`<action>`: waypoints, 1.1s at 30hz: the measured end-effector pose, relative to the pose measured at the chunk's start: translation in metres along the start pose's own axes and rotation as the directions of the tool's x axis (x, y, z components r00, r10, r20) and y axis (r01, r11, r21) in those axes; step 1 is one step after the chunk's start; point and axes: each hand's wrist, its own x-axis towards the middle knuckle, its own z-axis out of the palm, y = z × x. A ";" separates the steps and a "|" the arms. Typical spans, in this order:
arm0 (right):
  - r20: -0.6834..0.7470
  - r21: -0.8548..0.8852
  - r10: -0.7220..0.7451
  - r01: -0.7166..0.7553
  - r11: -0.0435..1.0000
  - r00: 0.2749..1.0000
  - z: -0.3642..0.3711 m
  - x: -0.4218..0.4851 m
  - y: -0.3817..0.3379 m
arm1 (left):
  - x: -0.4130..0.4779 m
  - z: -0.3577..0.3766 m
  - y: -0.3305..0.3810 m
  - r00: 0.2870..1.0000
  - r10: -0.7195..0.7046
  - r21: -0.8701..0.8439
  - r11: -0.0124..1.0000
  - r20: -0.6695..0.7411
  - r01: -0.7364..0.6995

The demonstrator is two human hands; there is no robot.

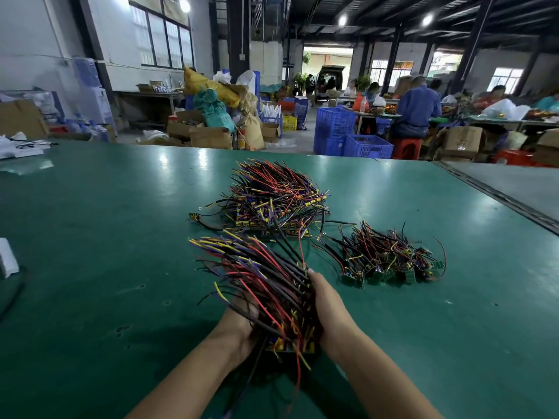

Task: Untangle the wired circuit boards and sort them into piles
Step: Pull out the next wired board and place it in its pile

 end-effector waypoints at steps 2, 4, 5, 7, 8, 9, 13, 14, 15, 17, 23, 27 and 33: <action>-0.027 0.020 -0.041 0.041 0.999 0.999 0.002 -0.002 -0.002 | 0.000 0.004 -0.003 0.990 0.075 -0.035 0.997 0.120 -0.071; -0.071 -0.035 -0.100 0.098 0.995 0.992 0.001 -0.003 -0.005 | 0.001 0.006 -0.004 0.986 0.092 -0.084 0.993 0.136 -0.081; -0.084 -0.072 -0.134 0.128 0.989 0.987 0.000 -0.004 -0.006 | 0.006 0.004 -0.005 0.994 0.067 -0.091 0.994 0.089 -0.059; -0.106 -0.116 -0.181 0.169 0.979 0.978 -0.001 -0.007 -0.007 | 0.012 0.004 -0.003 1.000 0.001 -0.118 0.993 0.011 0.000; -0.125 -0.133 -0.206 0.189 0.973 0.971 -0.001 -0.008 -0.007 | 0.014 0.005 -0.002 0.999 -0.019 -0.128 0.992 -0.027 0.015; -0.149 -0.148 -0.234 0.213 0.966 0.961 -0.001 -0.009 -0.006 | 0.013 0.007 -0.001 0.998 -0.033 -0.144 0.989 -0.045 0.027; -0.259 -0.184 -0.309 0.267 0.946 0.915 -0.001 -0.006 -0.002 | 0.013 0.009 0.000 0.995 -0.009 -0.147 0.989 -0.095 -0.006; -0.269 -0.188 -0.317 0.273 0.943 0.909 -0.002 -0.006 -0.002 | 0.015 0.008 -0.001 0.996 -0.008 -0.142 0.990 -0.093 -0.005; -0.270 -0.181 -0.314 0.273 0.945 0.910 -0.004 -0.005 -0.002 | 0.014 0.008 -0.001 0.997 -0.021 -0.153 0.988 -0.080 0.008; -0.242 -0.153 -0.286 0.254 0.955 0.927 -0.006 -0.003 -0.002 | 0.014 0.007 -0.002 1.000 -0.021 -0.183 0.983 -0.012 0.018; 0.000 -0.167 -0.327 0.322 0.932 0.945 -0.002 -0.006 0.004 | 0.014 0.003 -0.002 0.984 0.153 -0.058 0.987 0.091 -0.148; -0.096 -0.135 -0.352 0.338 0.931 0.931 0.000 -0.009 0.000 | 0.013 0.004 -0.006 0.982 0.186 0.054 0.981 0.026 -0.187; -0.217 -0.052 -0.294 0.290 0.956 0.931 -0.008 -0.008 -0.005 | 0.017 -0.003 -0.007 0.944 0.198 0.185 0.950 0.265 -0.251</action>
